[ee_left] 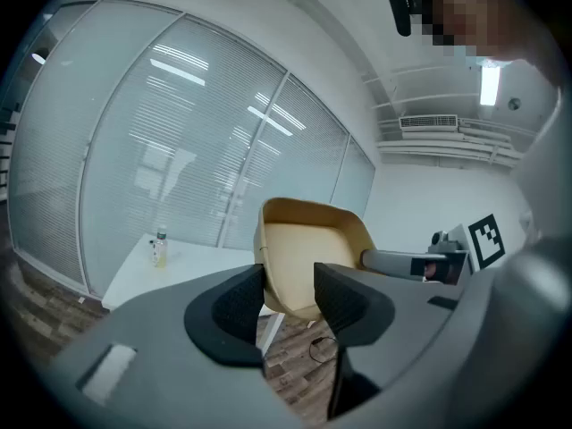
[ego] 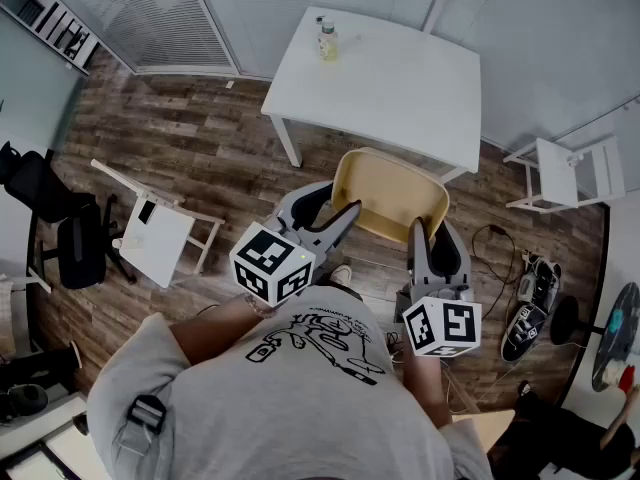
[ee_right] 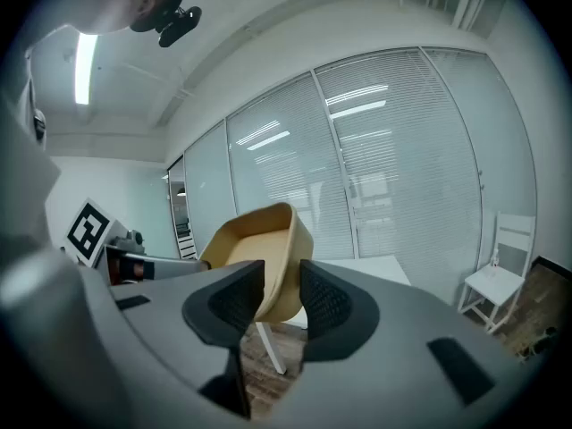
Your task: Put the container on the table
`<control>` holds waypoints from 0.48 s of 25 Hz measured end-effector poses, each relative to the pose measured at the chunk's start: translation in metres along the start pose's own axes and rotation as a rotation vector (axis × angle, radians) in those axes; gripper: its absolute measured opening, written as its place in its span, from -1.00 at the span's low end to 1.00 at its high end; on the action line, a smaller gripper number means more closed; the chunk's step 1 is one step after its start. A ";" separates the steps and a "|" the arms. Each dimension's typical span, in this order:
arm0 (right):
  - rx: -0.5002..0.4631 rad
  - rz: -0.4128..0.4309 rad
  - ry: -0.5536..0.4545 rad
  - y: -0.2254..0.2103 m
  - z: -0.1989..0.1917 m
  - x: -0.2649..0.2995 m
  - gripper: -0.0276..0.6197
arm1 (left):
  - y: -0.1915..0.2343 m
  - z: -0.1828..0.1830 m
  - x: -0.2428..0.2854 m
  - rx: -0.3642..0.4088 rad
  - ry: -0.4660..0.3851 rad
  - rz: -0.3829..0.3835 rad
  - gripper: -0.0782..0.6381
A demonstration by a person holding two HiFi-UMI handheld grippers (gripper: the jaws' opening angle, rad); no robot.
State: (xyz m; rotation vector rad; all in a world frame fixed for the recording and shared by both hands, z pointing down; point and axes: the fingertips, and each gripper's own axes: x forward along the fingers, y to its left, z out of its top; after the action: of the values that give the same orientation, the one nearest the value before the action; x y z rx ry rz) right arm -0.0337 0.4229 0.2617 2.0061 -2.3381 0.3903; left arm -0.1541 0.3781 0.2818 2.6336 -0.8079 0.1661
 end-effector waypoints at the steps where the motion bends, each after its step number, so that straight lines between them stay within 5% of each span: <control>1: 0.000 -0.001 -0.001 -0.002 0.000 -0.001 -0.56 | -0.001 0.000 0.002 0.000 0.002 -0.001 -0.32; 12: 0.008 0.007 0.001 -0.030 -0.005 -0.010 -0.56 | -0.020 -0.008 0.025 0.006 0.017 -0.003 -0.32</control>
State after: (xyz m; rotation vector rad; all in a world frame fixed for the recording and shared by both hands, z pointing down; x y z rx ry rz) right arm -0.0036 0.4295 0.2696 2.0011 -2.3473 0.4012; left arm -0.1219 0.3837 0.2883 2.6348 -0.7989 0.1905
